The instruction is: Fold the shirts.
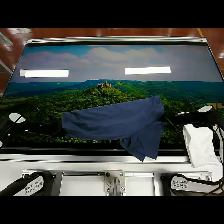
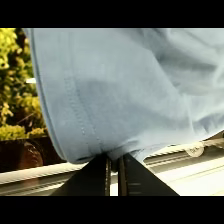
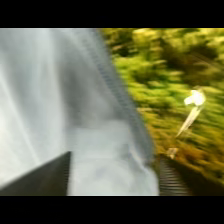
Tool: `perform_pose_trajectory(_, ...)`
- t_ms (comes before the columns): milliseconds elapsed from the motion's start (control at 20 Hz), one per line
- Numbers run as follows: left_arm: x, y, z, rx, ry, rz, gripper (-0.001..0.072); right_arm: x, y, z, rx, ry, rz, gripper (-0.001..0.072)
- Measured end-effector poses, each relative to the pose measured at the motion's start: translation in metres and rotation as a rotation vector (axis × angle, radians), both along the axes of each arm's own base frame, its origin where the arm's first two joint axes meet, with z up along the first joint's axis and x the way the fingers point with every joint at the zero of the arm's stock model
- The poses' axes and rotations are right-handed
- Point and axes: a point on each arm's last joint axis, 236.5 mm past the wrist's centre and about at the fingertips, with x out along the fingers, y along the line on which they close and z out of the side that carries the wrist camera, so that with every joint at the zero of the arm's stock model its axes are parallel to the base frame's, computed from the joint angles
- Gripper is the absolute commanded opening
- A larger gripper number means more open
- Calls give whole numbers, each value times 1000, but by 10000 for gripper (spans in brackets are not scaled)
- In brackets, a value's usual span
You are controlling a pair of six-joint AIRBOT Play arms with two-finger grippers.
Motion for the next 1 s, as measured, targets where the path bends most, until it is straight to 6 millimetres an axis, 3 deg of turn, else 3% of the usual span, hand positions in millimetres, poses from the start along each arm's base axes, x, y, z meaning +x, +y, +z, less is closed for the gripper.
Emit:
perform_pose_trajectory(50,1,0,3,1,-8,-2,45,-2,3,-6,0,14,11,103)
perform_pose_trajectory(100,3,0,6,2,-20,-1,44,-1,6,-9,-1,18,18,63)
perform_pose_trajectory(250,23,4,29,18,-103,-1,43,11,5,-1,-29,-30,42,63)
perform_pose_trajectory(400,62,14,87,68,-286,-10,43,36,6,60,-37,-172,79,63)
perform_pose_trajectory(500,89,19,151,102,-453,-15,44,56,4,128,-74,-334,106,62)
perform_pose_trajectory(600,108,23,232,145,-652,-23,44,69,5,220,-137,-553,129,62)
perform_pose_trajectory(700,111,23,321,189,-863,-27,44,66,7,316,-223,-783,130,62)
perform_pose_trajectory(850,86,19,441,250,-1150,-26,44,30,16,458,-344,-1124,74,62)
perform_pose_trajectory(900,71,17,473,270,-1227,-21,44,12,19,492,-378,-1207,53,62)
perform_pose_trajectory(1000,41,17,512,323,-1323,-11,44,-29,25,544,-447,-1337,16,62)
